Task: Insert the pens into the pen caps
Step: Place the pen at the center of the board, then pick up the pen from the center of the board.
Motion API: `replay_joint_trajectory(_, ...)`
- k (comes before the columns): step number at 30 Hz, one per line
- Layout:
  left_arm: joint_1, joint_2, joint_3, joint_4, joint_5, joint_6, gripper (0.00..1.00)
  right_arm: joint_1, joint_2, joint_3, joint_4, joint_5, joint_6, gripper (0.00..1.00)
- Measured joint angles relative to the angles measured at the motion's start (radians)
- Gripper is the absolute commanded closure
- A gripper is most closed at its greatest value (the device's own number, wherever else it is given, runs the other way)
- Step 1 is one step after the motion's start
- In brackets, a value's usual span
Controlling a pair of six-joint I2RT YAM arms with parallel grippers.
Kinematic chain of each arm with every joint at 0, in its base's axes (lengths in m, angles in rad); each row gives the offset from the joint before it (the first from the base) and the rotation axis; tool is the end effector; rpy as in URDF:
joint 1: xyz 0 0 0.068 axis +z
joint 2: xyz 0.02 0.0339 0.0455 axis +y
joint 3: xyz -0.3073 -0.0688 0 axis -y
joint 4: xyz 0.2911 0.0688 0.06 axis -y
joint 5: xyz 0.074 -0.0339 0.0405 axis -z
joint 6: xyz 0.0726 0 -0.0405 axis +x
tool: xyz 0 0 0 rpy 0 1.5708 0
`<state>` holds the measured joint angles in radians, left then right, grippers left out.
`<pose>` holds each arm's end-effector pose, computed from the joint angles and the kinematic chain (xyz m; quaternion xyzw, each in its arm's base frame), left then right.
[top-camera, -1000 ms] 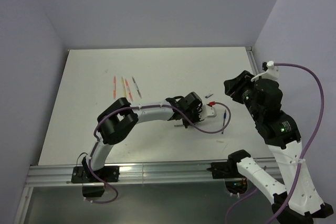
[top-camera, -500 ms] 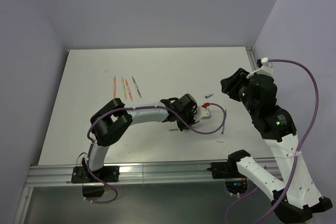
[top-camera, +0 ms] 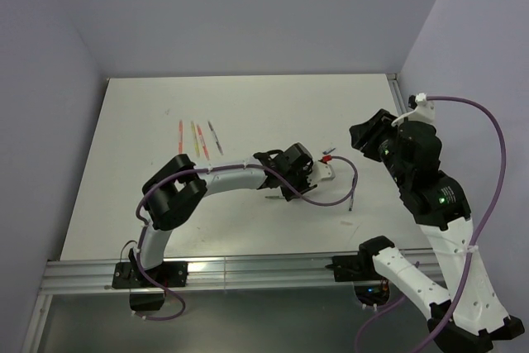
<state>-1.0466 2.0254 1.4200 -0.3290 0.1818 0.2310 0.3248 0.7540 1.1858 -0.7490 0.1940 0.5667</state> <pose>0.2463 -0.4523 0.1563 0.5868 0.7424 -0.2027 0.2518 0.1687 0.0420 0.4549 0.1537 0.7934 0.1809 0.5606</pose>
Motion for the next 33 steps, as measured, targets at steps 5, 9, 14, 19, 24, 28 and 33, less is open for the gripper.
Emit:
replay_joint_trajectory(5,0.002,0.000,0.034,-0.010,-0.014,-0.016,0.70,0.000,-0.006,0.000,0.000,-0.001,-0.007,0.46)
replay_joint_trajectory(9,0.005,-0.011,0.038,0.007,-0.104,-0.082,0.71,0.000,-0.013,0.000,0.000,-0.006,-0.008,0.46)
replay_joint_trajectory(14,0.010,-0.024,0.100,-0.002,-0.386,-0.447,0.60,0.000,-0.018,0.000,0.000,-0.027,-0.009,0.46)
replay_joint_trajectory(19,0.013,-0.043,0.193,-0.095,-0.607,-1.010,0.61,0.000,-0.034,0.000,0.000,-0.042,-0.009,0.46)
replay_joint_trajectory(24,-0.005,-0.063,0.202,-0.306,-0.761,-1.521,0.61,0.000,-0.065,0.000,-0.002,-0.057,-0.009,0.45)
replay_joint_trajectory(28,-0.019,-0.063,0.217,-0.468,-0.790,-1.795,0.60,0.000,-0.106,-0.001,-0.003,-0.074,-0.009,0.45)
replay_joint_trajectory(33,-0.033,-0.063,0.216,-0.554,-0.784,-2.010,0.55,0.000,-0.145,-0.033,0.000,-0.107,-0.009,0.45)
